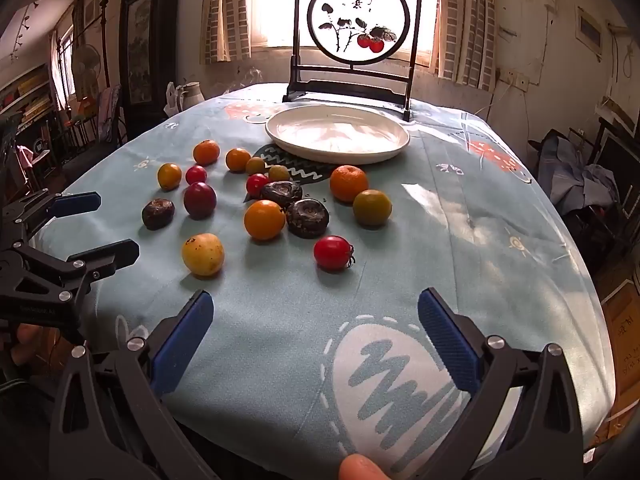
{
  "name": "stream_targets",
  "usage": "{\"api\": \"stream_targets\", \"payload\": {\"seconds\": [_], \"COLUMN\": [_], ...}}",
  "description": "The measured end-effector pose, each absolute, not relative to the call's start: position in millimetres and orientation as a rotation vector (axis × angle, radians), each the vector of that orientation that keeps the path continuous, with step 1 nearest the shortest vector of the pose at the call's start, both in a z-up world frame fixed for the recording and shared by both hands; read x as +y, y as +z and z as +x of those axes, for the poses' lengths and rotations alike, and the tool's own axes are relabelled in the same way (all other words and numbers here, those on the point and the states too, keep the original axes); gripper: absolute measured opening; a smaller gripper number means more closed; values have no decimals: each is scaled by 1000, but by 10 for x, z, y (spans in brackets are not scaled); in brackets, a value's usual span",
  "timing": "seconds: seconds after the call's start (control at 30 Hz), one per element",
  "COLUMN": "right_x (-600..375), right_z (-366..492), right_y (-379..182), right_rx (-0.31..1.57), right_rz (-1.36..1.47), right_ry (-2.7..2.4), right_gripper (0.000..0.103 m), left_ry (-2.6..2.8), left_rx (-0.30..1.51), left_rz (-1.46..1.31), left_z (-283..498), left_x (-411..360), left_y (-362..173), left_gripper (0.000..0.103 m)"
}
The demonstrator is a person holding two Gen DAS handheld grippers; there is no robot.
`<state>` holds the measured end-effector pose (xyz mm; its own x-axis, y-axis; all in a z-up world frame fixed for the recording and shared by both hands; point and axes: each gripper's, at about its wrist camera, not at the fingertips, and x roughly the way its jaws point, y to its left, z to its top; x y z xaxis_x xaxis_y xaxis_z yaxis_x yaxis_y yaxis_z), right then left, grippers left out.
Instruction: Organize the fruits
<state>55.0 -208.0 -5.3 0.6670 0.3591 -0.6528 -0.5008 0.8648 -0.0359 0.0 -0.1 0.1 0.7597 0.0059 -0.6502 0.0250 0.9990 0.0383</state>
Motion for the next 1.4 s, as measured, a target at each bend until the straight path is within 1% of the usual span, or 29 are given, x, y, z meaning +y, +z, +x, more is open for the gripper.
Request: {"api": "stream_targets", "payload": {"seconds": [0.2, 0.5, 0.97, 1.4], "right_x": [-2074, -2071, -2095, -2055], "right_z": [550, 552, 551, 558], "right_y": [-54, -59, -9, -90], "right_rx": [686, 692, 694, 694], "right_rz": [-223, -224, -226, -227], "right_ry": [487, 486, 485, 489], "right_gripper": [102, 102, 102, 102], "left_ry": [-11, -4, -4, -3], "left_rx": [708, 718, 724, 724], "left_rz": [47, 40, 39, 39], "left_z": [-6, 19, 28, 34], "left_x": [-9, 30, 50, 56], "left_y": [70, -60, -87, -95], "left_gripper": [101, 101, 101, 101]}}
